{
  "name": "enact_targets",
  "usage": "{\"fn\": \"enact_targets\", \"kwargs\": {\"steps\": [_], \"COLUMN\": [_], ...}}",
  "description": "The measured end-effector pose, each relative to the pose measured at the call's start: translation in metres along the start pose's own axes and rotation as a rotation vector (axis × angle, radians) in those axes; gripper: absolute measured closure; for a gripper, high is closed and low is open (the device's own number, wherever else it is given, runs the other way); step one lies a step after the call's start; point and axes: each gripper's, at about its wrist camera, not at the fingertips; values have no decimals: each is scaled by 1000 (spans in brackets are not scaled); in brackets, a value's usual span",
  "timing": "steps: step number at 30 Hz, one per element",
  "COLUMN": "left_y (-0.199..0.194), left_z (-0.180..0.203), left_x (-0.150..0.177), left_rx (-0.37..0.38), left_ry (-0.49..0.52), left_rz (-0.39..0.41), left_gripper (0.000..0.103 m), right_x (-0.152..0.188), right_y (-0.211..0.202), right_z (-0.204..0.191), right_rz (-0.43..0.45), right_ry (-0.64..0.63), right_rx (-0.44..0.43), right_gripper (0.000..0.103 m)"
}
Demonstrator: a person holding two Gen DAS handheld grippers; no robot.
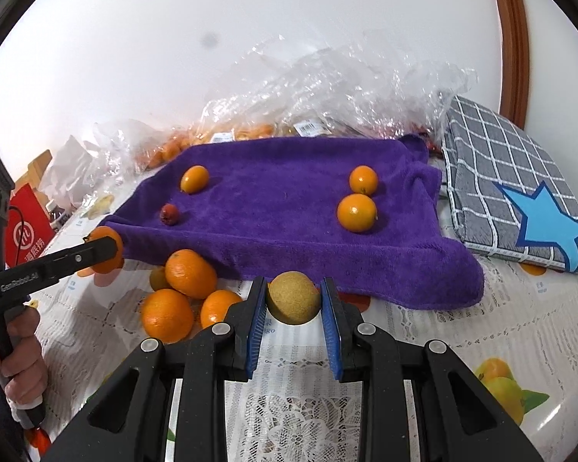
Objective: Organize fruits
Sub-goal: 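Grasp a large orange with the left tool while the right tool holds the yellow fruit, then carry the yellow fruit over the towel with the right tool while the left tool carries the orange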
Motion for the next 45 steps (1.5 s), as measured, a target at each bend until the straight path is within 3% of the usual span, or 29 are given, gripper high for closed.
{"fn": "enact_targets", "kwargs": {"steps": [14,23,34,45], "left_y": [-12,-12,-16,5], "left_z": [-4,-9,-17,-2], "left_x": [-3,-4,-12,-73], "left_rx": [3,-5,-53,-95], "left_ry": [-18,-38,-63,-15], "left_rz": [36,42,67,78], "left_gripper": [63,63,63,63], "right_x": [-7,-36,-59,-94], "right_y": [-6,-30,-25,12], "right_z": [28,41,48,69], "right_rz": [5,80,94,70], "right_ry": [107,95,62,70], "right_rx": [-62,-22,1,27], "right_gripper": [75,75,75,75]}}
Point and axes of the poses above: each gripper's, at about its wrist camera, not at the fingertips, and y roughly the way its jaws point, z to its right, x to its underside, and after that the axes turned 8 degrees about -z, right-handed
